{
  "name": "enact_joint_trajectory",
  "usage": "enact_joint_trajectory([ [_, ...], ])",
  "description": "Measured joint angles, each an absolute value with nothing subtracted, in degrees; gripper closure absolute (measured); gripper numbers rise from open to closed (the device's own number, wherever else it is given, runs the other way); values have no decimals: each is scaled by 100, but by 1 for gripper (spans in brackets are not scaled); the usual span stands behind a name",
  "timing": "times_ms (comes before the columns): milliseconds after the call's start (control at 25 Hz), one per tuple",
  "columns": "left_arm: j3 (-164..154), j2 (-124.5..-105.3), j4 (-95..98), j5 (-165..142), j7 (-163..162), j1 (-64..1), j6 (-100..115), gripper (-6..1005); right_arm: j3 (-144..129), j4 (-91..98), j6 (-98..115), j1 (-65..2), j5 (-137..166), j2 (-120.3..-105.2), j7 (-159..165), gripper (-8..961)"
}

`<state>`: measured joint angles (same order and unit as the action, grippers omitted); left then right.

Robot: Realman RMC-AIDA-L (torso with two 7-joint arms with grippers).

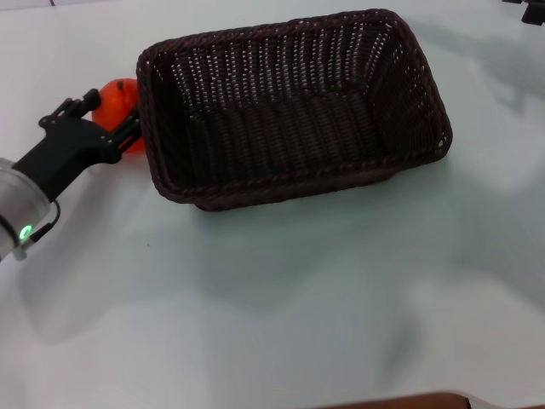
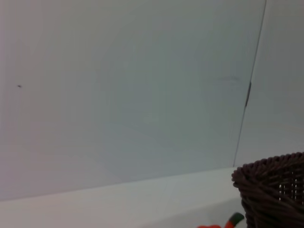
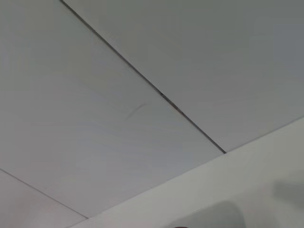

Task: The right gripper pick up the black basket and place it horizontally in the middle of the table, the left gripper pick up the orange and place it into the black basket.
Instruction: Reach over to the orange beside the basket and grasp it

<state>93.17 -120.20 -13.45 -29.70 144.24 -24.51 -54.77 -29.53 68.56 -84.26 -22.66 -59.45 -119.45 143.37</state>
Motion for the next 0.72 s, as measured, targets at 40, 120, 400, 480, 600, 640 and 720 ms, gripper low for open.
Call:
enact_joint_trajectory([
  [40, 9310, -12045, -1345, -2970, 14420, -2519, -5330, 430, -2945, 6856, -8428, -2266, -5964, -11945, 14310, 277],
  [120, 9313, -12081, -1346, -2970, 14419, -2606, -5138, 433, -2933, 6852, -8429, -2260, -6025, -11944, 14260, 277],
  [400, 9359, -12140, -1408, -2964, 14355, -2787, -4526, 441, -2878, 6812, -8408, -2153, -6308, -11948, 14056, 277],
  [480, 9393, -12118, -1432, -2939, 14244, -2767, -4508, 444, -2836, 6797, -8398, -2125, -6395, -11958, 13961, 277],
  [600, 9496, -12117, -1543, -2927, 14227, -2659, -4528, 478, -2705, 6716, -8381, -2115, -6508, -11962, 13820, 277],
  [640, 9508, -12124, -1600, -2937, 14240, -2616, -4530, 495, -2638, 6667, -8376, -2119, -6517, -11957, 13782, 277],
  [720, 9499, -12126, -1657, -2954, 14243, -2559, -4533, 528, -2496, 6556, -8345, -2150, -6525, -11953, 13625, 277],
])
